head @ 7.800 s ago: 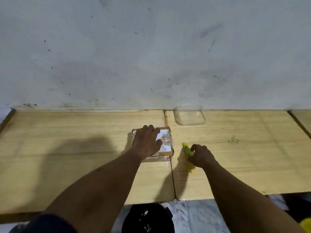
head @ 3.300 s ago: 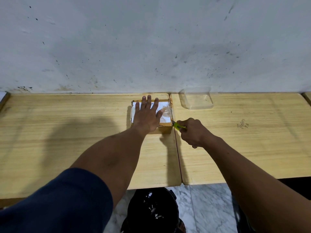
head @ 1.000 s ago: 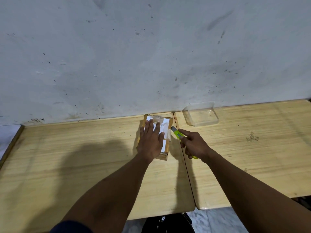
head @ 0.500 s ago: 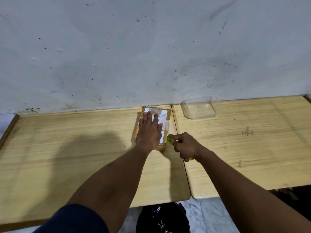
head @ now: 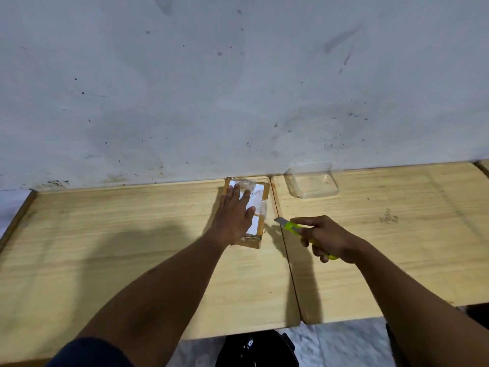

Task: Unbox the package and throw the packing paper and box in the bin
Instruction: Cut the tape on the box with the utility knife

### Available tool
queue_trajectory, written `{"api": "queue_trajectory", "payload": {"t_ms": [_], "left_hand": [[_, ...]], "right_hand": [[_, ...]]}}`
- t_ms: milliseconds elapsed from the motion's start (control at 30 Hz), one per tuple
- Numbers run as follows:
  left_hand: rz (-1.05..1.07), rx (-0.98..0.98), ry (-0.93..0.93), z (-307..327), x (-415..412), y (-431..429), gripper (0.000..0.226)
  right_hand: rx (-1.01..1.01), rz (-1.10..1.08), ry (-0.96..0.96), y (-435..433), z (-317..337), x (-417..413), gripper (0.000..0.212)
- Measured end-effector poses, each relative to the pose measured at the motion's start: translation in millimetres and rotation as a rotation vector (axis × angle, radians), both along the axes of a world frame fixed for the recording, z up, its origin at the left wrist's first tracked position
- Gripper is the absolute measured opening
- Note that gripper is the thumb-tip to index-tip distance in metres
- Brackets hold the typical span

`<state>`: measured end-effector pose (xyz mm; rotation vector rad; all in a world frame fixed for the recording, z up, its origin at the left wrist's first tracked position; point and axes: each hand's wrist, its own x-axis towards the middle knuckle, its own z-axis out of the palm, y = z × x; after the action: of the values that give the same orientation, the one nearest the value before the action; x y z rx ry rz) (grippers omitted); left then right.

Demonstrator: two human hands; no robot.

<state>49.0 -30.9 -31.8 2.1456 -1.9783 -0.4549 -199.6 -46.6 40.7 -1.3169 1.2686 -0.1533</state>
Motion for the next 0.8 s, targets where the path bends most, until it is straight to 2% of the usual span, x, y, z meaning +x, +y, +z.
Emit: {"api": "queue_trajectory", "payload": {"t_ms": [200, 300, 433, 633, 700, 800], "left_hand": [[-0.347, -0.132, -0.181, -9.0, 33.3, -13.8, 0.067], [-0.391, -0.136, -0.152, -17.8, 39.8, -12.5, 0.066], [-0.223, -0.166, -0.019, -22.8, 30.9, -4.0, 0.071], [0.321, -0.085, 0.043, -14.8, -30.3, 8.8, 0.063], [0.368, -0.043, 0.112, -8.9, -44.0, 11.0, 0.062], [0.232, -0.053, 0.09, -3.6, -36.2, 12.2, 0.06]], "right_hand": [[0.012, -0.111, 0.01, -7.8, -16.6, -10.4, 0.039], [0.051, -0.125, -0.017, -1.0, -26.3, -2.7, 0.042], [0.069, -0.152, -0.032, -2.8, -36.4, 7.1, 0.043], [0.014, -0.199, -0.033, -9.3, -34.6, 13.4, 0.042], [0.005, -0.208, -0.023, -11.5, -33.2, 14.0, 0.044], [-0.002, -0.217, -0.02, -12.8, -31.2, 12.2, 0.044]]}}
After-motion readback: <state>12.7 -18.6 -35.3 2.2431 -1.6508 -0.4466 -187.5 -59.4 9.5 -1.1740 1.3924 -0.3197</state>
